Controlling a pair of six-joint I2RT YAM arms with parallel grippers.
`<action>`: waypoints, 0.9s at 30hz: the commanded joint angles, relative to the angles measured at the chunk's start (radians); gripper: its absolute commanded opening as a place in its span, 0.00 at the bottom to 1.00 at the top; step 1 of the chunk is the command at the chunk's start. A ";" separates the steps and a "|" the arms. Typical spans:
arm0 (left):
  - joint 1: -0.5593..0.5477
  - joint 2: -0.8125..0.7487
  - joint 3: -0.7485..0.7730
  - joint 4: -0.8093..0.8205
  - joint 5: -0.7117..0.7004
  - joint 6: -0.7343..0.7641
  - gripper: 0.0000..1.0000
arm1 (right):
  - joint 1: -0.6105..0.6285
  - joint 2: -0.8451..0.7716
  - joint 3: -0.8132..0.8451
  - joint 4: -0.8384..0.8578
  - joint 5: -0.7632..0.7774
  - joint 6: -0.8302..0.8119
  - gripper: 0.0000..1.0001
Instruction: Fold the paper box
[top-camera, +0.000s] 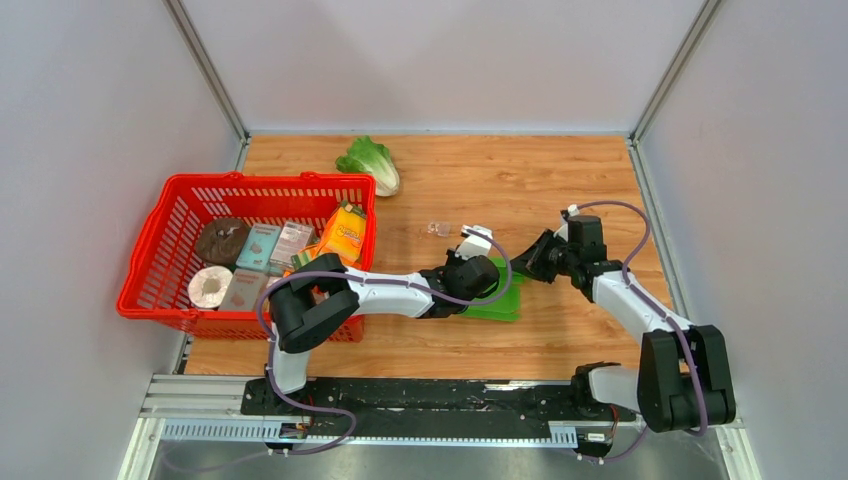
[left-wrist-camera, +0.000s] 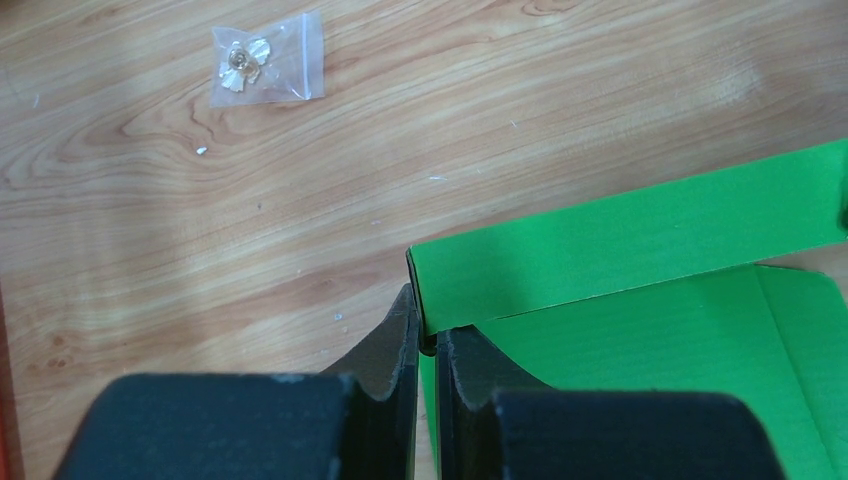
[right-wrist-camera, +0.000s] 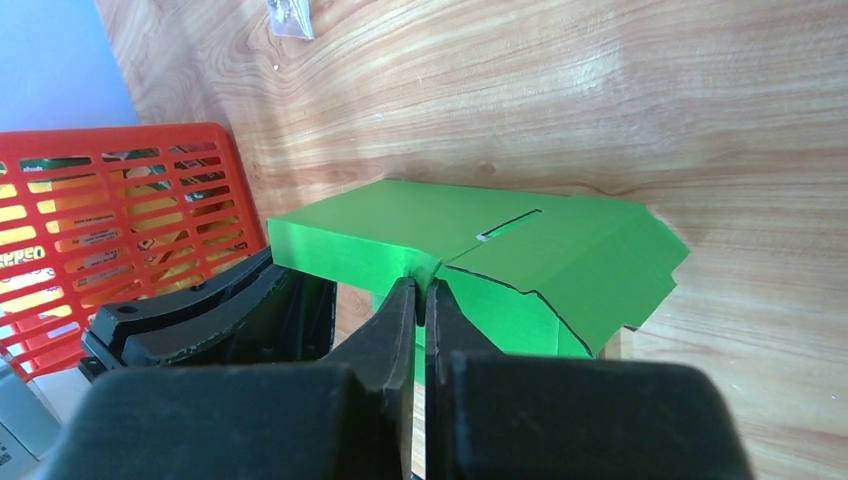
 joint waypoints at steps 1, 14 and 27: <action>0.003 -0.021 -0.036 -0.077 0.007 -0.026 0.00 | 0.003 -0.048 0.024 -0.061 0.090 -0.124 0.26; 0.003 -0.023 -0.046 -0.097 0.009 -0.047 0.00 | 0.130 -0.195 -0.071 -0.156 0.337 -0.180 0.18; 0.003 -0.024 -0.035 -0.116 0.010 -0.050 0.00 | 0.190 0.052 -0.003 -0.071 0.537 -0.151 0.00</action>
